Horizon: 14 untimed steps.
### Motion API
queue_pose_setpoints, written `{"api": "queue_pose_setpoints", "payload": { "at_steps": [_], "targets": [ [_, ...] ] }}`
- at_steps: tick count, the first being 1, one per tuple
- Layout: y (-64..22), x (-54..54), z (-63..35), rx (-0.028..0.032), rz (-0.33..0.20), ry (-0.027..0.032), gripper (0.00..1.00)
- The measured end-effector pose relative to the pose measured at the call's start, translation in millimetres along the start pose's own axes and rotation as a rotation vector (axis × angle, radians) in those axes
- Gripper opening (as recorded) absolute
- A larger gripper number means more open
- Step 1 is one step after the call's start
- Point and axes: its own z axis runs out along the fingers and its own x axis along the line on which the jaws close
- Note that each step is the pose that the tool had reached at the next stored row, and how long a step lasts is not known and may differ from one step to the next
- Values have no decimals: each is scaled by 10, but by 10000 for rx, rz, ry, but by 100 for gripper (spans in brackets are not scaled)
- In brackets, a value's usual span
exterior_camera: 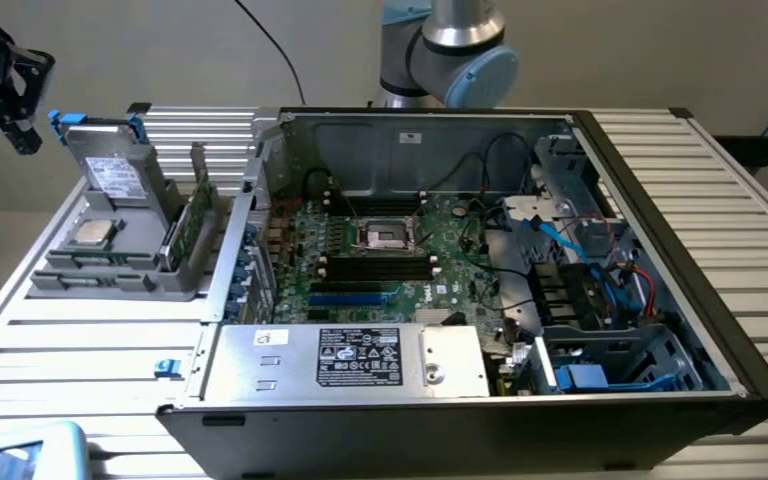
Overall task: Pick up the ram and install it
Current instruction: 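Pick up the ram and move it above insertion slot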
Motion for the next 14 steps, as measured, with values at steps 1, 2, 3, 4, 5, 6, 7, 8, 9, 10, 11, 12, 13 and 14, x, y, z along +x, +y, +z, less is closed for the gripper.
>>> {"api": "queue_pose_setpoints", "payload": {
  "at_steps": [1,2,3,4,5,6,7,8,9,10,11,12,13,14],
  "targets": [
    [0,0,0,-2,-178,8,11],
    [0,0,0,-5,-359,17,11],
    [0,0,0,-7,-549,26,11],
    [0,0,0,-9,-729,35,11],
    [0,0,0,-11,-908,44,11],
    [0,0,0,-14,-1088,53,11],
    [0,0,0,-16,-1274,61,11],
    [0,0,0,-18,-1452,70,11],
    [0,0,0,-21,-1633,79,11],
    [0,0,0,-23,-1817,87,11],
    [0,0,0,-26,-1998,96,11],
    [0,0,0,-28,-2171,104,11],
    [0,0,0,-30,-2367,114,11],
    [0,0,0,-33,-2548,122,11]
  ]
}}
